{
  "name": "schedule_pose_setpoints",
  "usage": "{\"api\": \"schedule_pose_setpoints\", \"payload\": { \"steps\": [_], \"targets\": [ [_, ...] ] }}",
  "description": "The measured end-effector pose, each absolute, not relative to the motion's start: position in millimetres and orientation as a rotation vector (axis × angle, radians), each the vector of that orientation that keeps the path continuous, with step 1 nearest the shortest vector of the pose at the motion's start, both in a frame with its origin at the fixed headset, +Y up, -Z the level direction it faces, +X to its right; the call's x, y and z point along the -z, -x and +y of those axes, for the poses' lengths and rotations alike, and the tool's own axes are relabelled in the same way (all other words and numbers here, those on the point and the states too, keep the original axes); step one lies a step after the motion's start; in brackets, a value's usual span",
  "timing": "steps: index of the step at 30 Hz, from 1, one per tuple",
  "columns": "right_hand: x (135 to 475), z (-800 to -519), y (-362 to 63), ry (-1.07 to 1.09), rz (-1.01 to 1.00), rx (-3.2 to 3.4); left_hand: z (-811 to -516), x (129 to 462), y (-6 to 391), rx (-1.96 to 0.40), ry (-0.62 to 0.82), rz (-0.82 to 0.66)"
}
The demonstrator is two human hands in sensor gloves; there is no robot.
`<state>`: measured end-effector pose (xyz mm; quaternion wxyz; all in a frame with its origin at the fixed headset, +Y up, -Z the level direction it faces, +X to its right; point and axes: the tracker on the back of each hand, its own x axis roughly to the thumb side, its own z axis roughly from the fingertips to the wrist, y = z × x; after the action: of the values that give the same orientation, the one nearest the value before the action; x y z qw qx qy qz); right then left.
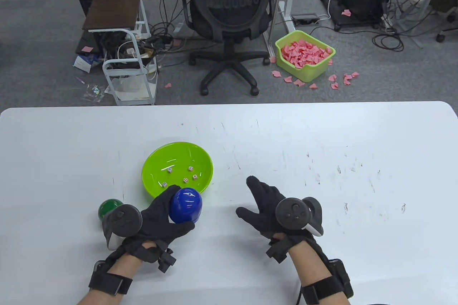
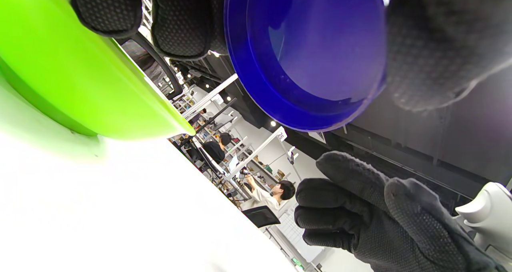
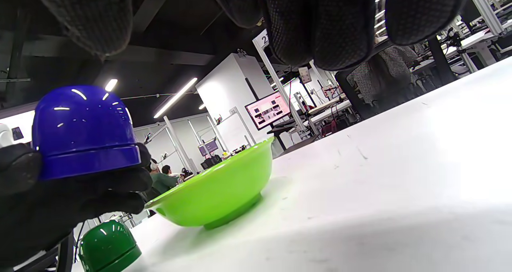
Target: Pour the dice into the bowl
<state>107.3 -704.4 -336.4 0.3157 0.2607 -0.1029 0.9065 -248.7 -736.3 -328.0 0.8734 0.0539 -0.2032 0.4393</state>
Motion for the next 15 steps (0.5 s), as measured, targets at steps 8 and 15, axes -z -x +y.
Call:
{"api": "schedule_pose_setpoints", "payload": {
  "steps": [8,15],
  "targets": [
    [334.6,-710.6,-114.9,-0.656,-0.273,-2.374,-735.3,326.3,251.0,-0.93,-0.137,-0.413],
    [338.1,-711.3,-122.3,-0.62,-0.275,-2.341,-733.5,328.0,247.9,-0.934,-0.121,-0.405]
  ]
}}
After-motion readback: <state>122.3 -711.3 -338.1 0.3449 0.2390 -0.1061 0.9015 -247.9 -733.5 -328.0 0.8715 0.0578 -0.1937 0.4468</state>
